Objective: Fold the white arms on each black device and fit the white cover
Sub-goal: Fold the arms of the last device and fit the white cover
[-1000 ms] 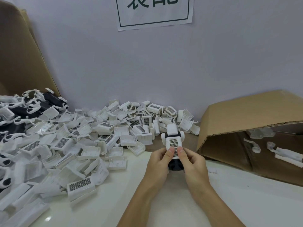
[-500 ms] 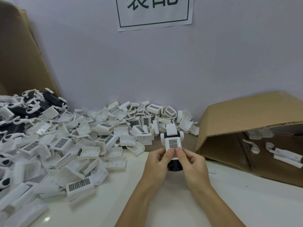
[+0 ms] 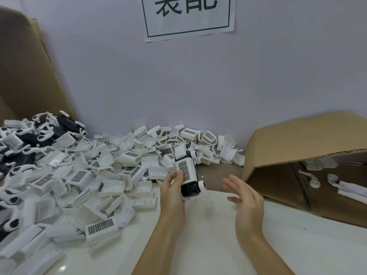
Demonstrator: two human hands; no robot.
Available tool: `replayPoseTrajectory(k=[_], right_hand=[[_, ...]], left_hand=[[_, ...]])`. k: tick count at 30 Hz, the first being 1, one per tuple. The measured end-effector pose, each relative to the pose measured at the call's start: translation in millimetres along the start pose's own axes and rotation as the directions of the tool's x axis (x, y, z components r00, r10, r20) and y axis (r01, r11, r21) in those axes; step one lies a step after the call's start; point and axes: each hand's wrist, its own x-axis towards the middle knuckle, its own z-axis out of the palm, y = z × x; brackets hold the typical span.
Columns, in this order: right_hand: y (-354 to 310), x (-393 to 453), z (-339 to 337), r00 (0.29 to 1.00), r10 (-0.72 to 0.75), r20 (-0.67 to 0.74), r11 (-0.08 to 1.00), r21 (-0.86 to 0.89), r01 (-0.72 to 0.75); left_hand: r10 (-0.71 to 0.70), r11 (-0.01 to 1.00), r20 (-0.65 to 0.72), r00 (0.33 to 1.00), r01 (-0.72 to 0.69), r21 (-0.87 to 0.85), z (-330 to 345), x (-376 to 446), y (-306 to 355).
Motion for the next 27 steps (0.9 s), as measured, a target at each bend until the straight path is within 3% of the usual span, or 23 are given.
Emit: replayPoseTrajectory(k=[5, 10, 15, 21, 27], right_hand=[[0, 0, 0, 1.000, -0.007, -0.014, 1.000, -0.019, 0.007], [-1, -1, 0, 1.000, -0.013, -0.013, 0.999, -0.046, 0.012], [-2, -1, 0, 1.000, -0.009, -0.004, 0.997, -0.073, 0.009], [0, 0, 1, 1.000, 0.000, -0.017, 0.997, -0.083, -0.001], [0, 0, 0, 1.000, 0.003, -0.015, 0.997, -0.078, -0.004]], left_hand=[[-0.095, 0.995, -0.055, 0.994, 0.096, 0.024, -1, 1, 2], [-0.199, 0.976, 0.131, 0.971, 0.208, -0.062, -5, -3, 6], [-0.296, 0.931, 0.178, 0.938, 0.325, -0.164, -4, -4, 8], [-0.213, 0.811, 0.476, 0.854, 0.426, -0.401, -10, -9, 11], [-0.166, 0.727, 0.592, 0.788, 0.504, -0.466, -13, -15, 15]])
